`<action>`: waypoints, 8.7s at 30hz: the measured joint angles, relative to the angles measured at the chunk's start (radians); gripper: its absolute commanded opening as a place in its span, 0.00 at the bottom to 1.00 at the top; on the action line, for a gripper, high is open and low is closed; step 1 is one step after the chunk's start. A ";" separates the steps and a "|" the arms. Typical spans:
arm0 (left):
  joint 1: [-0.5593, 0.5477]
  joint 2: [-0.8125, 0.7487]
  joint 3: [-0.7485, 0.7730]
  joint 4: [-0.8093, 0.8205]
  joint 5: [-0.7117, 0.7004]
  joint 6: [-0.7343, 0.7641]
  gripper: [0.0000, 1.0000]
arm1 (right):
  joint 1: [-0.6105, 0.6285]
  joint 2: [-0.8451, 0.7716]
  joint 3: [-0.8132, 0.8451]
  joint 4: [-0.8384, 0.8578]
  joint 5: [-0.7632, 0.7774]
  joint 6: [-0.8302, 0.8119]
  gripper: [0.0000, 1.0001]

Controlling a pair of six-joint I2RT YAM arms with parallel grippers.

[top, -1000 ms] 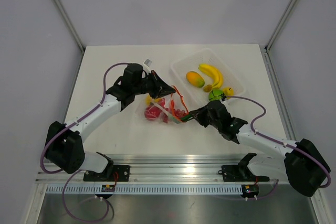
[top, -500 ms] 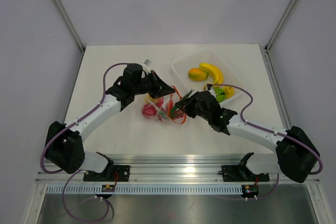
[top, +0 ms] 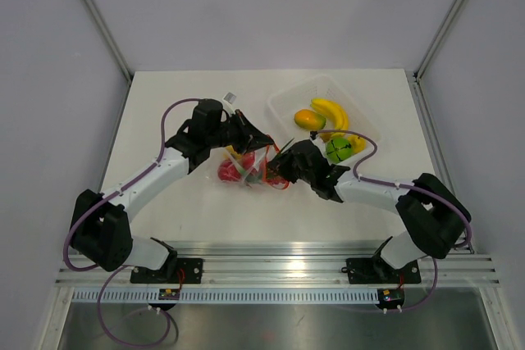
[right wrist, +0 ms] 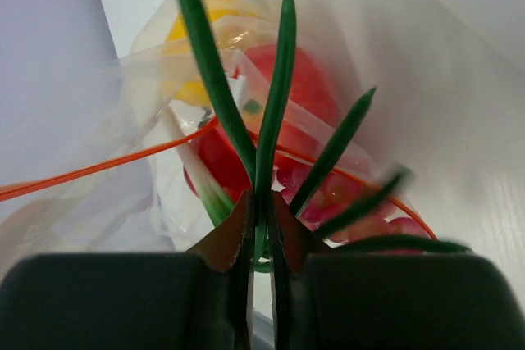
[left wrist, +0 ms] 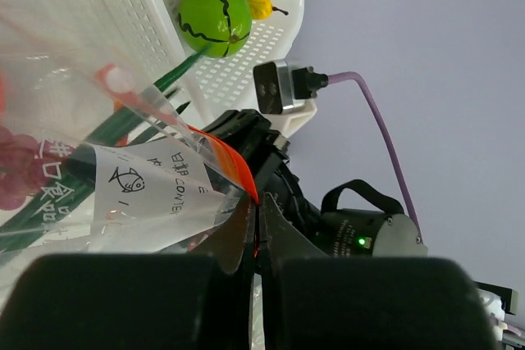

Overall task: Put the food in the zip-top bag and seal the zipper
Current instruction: Adjust the fake vegetable in the zipper food storage bag, then adjust the zipper food storage bag at the center of the board, then adjust the fake vegetable in the zipper food storage bag, then pick up the fake fruit from the bin.

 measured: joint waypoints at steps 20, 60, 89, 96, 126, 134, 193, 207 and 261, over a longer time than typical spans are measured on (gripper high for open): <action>0.013 -0.011 -0.005 -0.012 0.003 0.008 0.00 | 0.002 -0.081 0.187 -0.251 -0.050 -0.298 0.59; 0.024 -0.035 0.066 -0.033 0.009 0.011 0.00 | -0.226 -0.486 -0.176 -0.317 -0.047 -0.190 0.50; 0.081 -0.090 0.200 -0.286 -0.053 0.201 0.00 | -0.235 -0.213 0.403 -0.434 -0.258 -0.548 0.00; 0.080 -0.076 0.201 -0.282 -0.056 0.246 0.00 | -0.235 -0.175 0.393 -0.464 -0.289 -0.605 0.00; 0.015 0.091 0.359 -0.397 -0.018 0.322 0.00 | -0.233 -0.182 0.499 -0.710 -0.276 -0.735 0.00; 0.013 -0.008 0.293 -0.305 0.006 0.325 0.00 | -0.232 -0.229 0.433 -0.653 -0.228 -0.758 0.00; -0.069 0.056 0.212 -0.187 0.037 0.217 0.00 | -0.090 -0.275 0.471 -1.008 -0.161 -0.956 0.55; -0.069 0.031 0.203 -0.186 0.037 0.218 0.00 | -0.089 -0.026 0.547 -1.026 -0.270 -1.073 0.27; -0.046 -0.036 0.184 -0.266 -0.016 0.253 0.00 | -0.344 -0.178 0.520 -0.855 0.148 -0.965 0.77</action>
